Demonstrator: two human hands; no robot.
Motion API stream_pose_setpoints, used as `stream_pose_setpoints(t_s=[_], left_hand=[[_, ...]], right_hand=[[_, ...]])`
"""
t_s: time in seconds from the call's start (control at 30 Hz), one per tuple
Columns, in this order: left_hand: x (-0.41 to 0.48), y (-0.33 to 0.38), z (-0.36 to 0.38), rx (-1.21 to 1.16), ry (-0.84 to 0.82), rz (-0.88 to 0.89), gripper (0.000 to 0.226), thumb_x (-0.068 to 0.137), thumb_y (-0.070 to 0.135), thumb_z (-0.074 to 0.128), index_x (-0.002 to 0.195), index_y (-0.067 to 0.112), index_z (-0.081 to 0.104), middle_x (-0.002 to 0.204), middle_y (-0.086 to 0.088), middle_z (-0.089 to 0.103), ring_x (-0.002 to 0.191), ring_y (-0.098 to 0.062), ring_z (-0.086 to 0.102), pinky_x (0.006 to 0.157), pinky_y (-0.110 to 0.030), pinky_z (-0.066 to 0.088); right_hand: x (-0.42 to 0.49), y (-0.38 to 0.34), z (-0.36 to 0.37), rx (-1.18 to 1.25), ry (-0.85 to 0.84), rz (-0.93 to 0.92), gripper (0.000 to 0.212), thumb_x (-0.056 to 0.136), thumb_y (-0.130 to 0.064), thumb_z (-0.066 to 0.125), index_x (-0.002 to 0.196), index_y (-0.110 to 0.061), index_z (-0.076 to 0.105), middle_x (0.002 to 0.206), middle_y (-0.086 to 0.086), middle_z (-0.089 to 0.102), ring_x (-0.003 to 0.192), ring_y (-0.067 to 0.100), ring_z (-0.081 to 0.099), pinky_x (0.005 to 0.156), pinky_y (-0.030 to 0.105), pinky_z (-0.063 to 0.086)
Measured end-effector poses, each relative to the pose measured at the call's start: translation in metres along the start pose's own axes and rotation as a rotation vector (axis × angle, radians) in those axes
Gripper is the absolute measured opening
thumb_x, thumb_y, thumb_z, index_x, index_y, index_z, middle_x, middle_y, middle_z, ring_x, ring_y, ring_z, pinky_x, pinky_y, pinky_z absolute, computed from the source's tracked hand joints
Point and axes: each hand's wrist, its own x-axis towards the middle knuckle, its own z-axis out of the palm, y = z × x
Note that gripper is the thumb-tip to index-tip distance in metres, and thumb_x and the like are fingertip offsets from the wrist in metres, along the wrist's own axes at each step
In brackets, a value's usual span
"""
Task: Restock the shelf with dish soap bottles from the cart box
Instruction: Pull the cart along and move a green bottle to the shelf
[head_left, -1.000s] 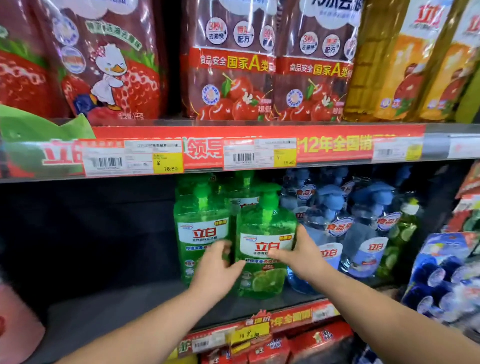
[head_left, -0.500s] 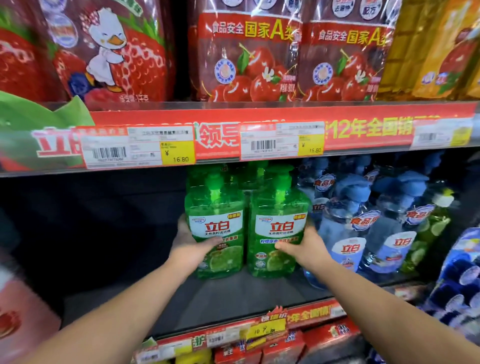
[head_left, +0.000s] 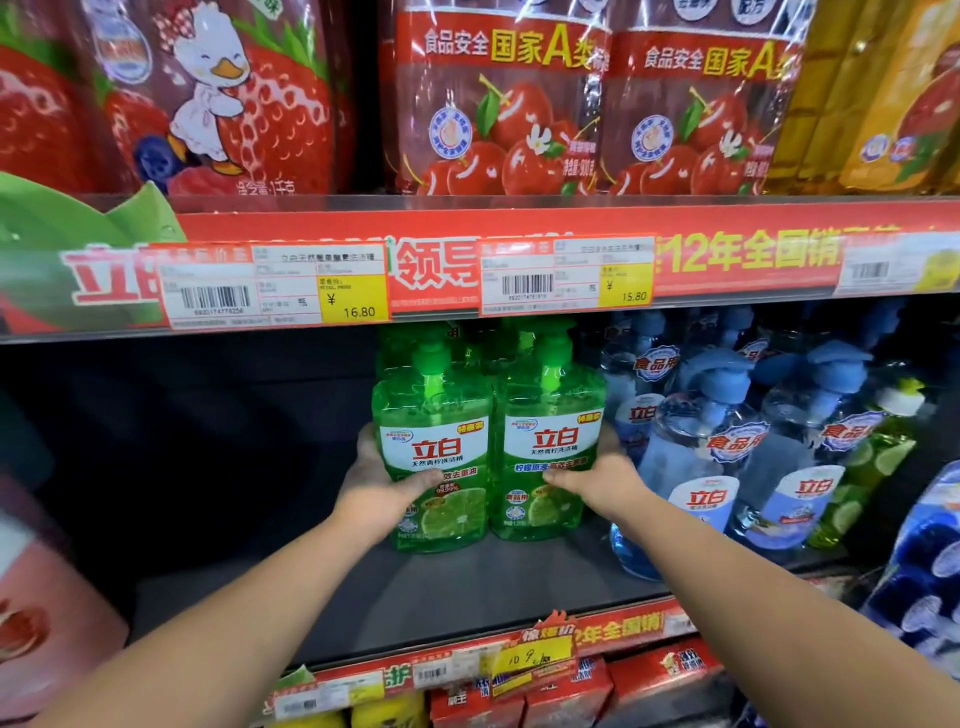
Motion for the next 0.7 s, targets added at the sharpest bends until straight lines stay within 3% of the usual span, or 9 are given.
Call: stream_pose_setpoints(t_s=[0.03,0.17,0.33,0.5,0.6,0.7], left_hand=[[-0.001,0.001,0.0,0.001,0.001,-0.007,0.088,0.068,0.022,0.082,0.138,0.017,0.029,0.117,-0.002,0.062,0.105,-0.022,0.057,0.085,-0.026,0.042],[-0.003,0.005,-0.002,0.037,-0.01,-0.044,0.088,0.069,0.023,0.082,0.139,0.016,0.028,0.122,-0.005,0.061,0.111,-0.026,0.057,0.09,-0.029,0.044],[-0.004,0.014,-0.005,0.075,-0.032,-0.095,0.089,0.068,0.024,0.083,0.138,0.016,0.028,0.122,-0.005,0.06,0.112,-0.026,0.057,0.094,-0.034,0.046],[-0.016,0.021,-0.013,0.118,0.062,-0.042,0.079,0.065,0.023,0.084,0.128,0.011,0.038,0.122,-0.012,0.06,0.11,-0.028,0.058,0.094,-0.043,0.049],[-0.032,0.017,-0.022,0.347,0.052,0.025,0.083,0.072,0.036,0.076,0.138,0.015,0.031,0.131,-0.017,0.05,0.117,-0.034,0.052,0.096,-0.043,0.046],[-0.055,0.009,-0.029,0.615,0.04,0.032,0.085,0.077,0.049,0.066,0.144,0.018,0.023,0.139,-0.018,0.04,0.125,-0.036,0.043,0.101,-0.044,0.041]], right_hand=[[0.0,0.0,0.0,0.009,-0.004,0.012,0.066,0.069,-0.005,0.081,0.126,-0.001,0.048,0.121,0.016,0.063,0.11,0.028,0.06,0.094,0.038,0.05],[-0.001,-0.004,0.001,-0.001,-0.043,0.054,0.066,0.071,-0.007,0.08,0.128,-0.001,0.048,0.122,0.014,0.063,0.104,0.025,0.061,0.073,0.025,0.051],[-0.011,-0.014,0.0,-0.109,-0.046,0.021,0.05,0.077,-0.009,0.076,0.12,0.001,0.053,0.121,0.018,0.062,0.109,0.031,0.061,0.081,0.025,0.046],[-0.029,-0.014,-0.005,-0.222,-0.058,-0.029,0.072,0.076,-0.018,0.076,0.133,-0.003,0.036,0.132,0.018,0.051,0.124,0.031,0.048,0.104,0.038,0.04],[-0.045,-0.012,-0.004,-0.303,-0.023,-0.077,0.079,0.077,-0.023,0.074,0.138,-0.007,0.026,0.134,0.018,0.038,0.127,0.035,0.042,0.103,0.039,0.036],[-0.064,-0.008,0.001,-0.453,0.027,-0.255,0.079,0.08,-0.024,0.068,0.143,-0.011,0.022,0.145,0.016,0.029,0.132,0.036,0.036,0.107,0.044,0.036]])
